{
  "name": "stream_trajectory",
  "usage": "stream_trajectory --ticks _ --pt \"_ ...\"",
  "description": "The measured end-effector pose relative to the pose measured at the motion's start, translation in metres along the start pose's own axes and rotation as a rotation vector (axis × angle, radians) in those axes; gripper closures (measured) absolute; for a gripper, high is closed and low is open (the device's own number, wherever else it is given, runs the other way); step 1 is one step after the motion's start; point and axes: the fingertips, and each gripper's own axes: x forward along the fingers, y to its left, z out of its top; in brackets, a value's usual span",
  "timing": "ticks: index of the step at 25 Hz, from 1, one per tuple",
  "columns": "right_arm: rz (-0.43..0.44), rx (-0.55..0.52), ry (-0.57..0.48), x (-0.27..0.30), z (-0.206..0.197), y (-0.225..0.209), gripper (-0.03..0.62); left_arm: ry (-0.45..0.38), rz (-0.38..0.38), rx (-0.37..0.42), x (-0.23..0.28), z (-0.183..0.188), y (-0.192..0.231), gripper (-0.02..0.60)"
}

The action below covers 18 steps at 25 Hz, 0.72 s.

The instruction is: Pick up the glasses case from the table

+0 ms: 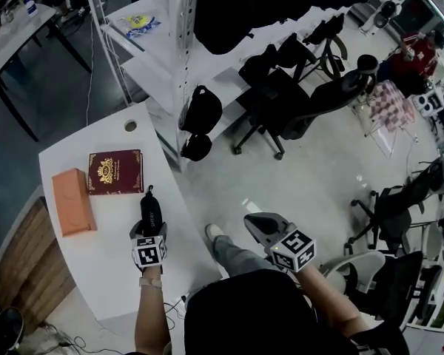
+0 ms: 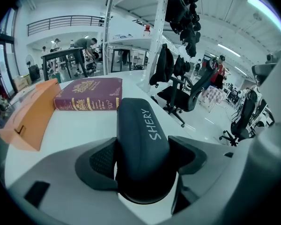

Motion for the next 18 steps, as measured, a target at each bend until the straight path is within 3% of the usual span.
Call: stream_trajectory --ticks 18 --pt "0.182 -0.088 -0.040 0.024 0.025 0.050 0.565 -0.157 0.083 -0.071 -0.112 0.012 0.002 0.233"
